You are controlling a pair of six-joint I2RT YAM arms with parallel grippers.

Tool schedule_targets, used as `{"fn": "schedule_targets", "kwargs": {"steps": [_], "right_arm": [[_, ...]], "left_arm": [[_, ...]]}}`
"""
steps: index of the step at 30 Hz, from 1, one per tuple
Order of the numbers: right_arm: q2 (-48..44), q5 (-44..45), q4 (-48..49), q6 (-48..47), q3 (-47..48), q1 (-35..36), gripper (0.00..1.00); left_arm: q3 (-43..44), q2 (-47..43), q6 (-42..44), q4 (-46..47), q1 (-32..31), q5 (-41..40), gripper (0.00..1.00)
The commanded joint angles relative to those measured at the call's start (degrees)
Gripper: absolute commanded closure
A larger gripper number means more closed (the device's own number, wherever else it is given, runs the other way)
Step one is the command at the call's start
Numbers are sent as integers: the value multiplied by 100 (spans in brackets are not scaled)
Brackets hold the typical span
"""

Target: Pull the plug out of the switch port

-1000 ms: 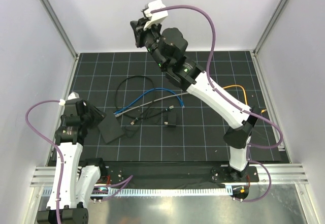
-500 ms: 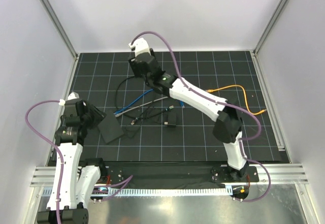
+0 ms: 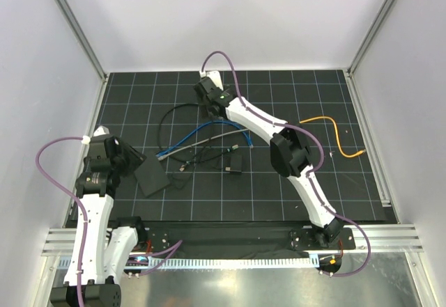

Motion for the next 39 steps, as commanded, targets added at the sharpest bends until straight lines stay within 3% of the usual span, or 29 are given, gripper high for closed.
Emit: {"fn": "schedule_targets", "kwargs": {"steps": [1,7,22,36,39], "right_arm": [[4,-378,-262,392,269,46,19],[224,-739,-254,629,147,55,26],[312,-915,-87,946,-495,55,55],[584,-1196,-25,1262,-408,55,64],[567,-1021,9,1324,-382,55,79]], "left_arm": [[14,-5,97,164,-16,86,64],[14,-32,106,182,-25,69,64],[14,-23,106,199,-16,86,64],[22,-93,106,155,-8,104,64],[14,-102,106,146,-25,104,63]]}}
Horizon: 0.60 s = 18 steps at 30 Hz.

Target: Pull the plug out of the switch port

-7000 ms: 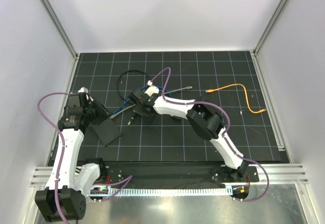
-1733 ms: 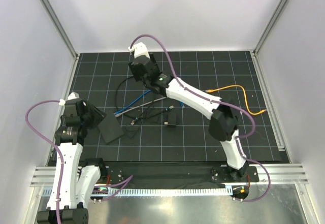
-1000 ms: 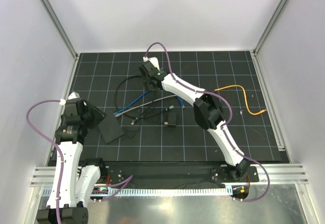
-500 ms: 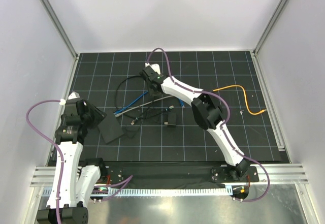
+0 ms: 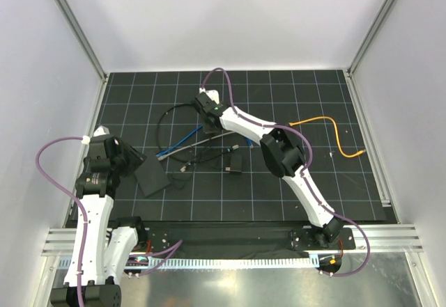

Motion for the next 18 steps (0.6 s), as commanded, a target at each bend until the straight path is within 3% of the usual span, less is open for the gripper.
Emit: {"fn": "schedule_targets", "kwargs": {"steps": [1,4,6,13,18], "right_arm": [[29,146,93,89,104,0,84],[-173,462,181,-103,323,-8,96],[-445,708,338,-288,542,-8,99],[-2210,1052,2025,-887,69,-8,99],[-3318,816,3375,-475,-622,0,99]], "left_arm": [[14,-87,104,155,-25,88,63],[31,-87,112,146,-8,89,64],[31,-87,121,129,-16,80,63],[14,-104,112,146,-16,71,63],[22,-78,112,164,-16,53,63]]}}
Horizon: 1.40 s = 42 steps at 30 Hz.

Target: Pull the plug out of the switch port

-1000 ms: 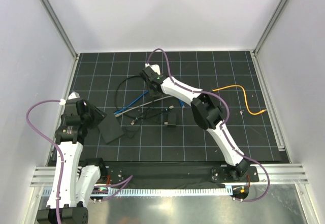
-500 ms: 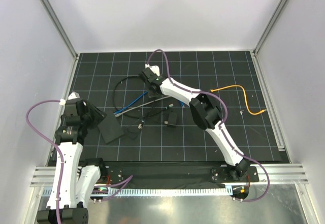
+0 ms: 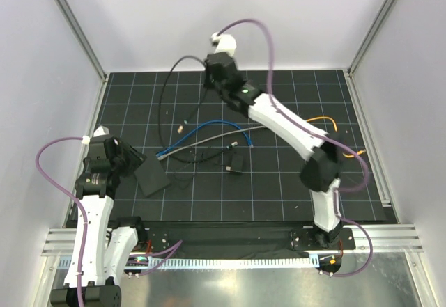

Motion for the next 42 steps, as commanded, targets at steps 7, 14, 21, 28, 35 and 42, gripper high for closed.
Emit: {"fn": "schedule_targets", "kwargs": {"steps": [7,14,21,28,35,42], "right_arm": [[-1754,-499,2763,862,-269,-11,99],[-1447,-1369,2439,1179,1647,-11,99],[-2043,-642,1762,110,1599,-2,99],[-3256,606,1305,-910,366,-72,99],[-3898,1214,927,-1370,-495,-994,99],[-4224,1154,759,-1020,-1566,-2406,99]], "left_arm": [[31,-74,110,138,-16,16,63],[31,-144,101,129,-25,-10,63],[31,-223,110,129,-16,-10,63],[14,-179,110,155,-16,51,63],[-39,-144,93,217,-16,148,63],[-13,-162,101,181,-16,174,63]]}}
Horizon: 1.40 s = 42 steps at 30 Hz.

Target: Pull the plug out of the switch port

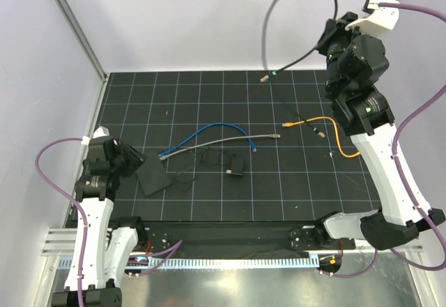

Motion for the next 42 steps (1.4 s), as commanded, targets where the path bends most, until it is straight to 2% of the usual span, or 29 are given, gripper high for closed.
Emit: {"fn": "schedule_targets", "kwargs": {"steps": [1,3,4,5,7,17,19,24,25,30,31,32,37,42], "right_arm": [[70,-45,-10,238,-376,-717,99],[264,-370,-71,588,-526,-1113,99],[517,-589,-133,756,-544,-1611,99],[624,-1035,-168,906,-640,-1825,99],[835,-1346,-221,1319,-737,-2360,99],[1705,-2155,-633,2348,-1739,-3548,99],[2030,-2147,-739,2384,-1801,-3593,98],[2637,-1936,-853,2340,-2047,-3602,88],[2882,-1770,-932,2331,-2021,-3602,84],[3481,-1286,-1556,2305,-1599,-3611,77],[3569,-1242,-1583,2296,-1573,-3611,69],[3639,-1145,-1688,2235,-1442,-3602,54],[3526,-1145,-1891,2120,-1256,-3559,43],[2772,-987,-2049,1839,-1282,-3076,37]], "left_arm": [[20,-18,99,175,-16,109,63],[38,-9,108,149,-16,118,63],[46,-9,108,140,-25,152,63],[46,0,117,131,-16,161,63],[64,-9,126,105,-25,162,63],[82,35,152,113,-16,179,62],[73,62,161,140,-16,188,62],[64,97,170,166,-16,276,63],[64,97,187,166,-16,293,62],[99,88,178,140,-25,364,62],[108,97,196,114,-25,372,62],[178,140,222,96,-16,372,62],[275,255,292,34,-16,373,62],[450,544,354,52,-16,390,62]]}}
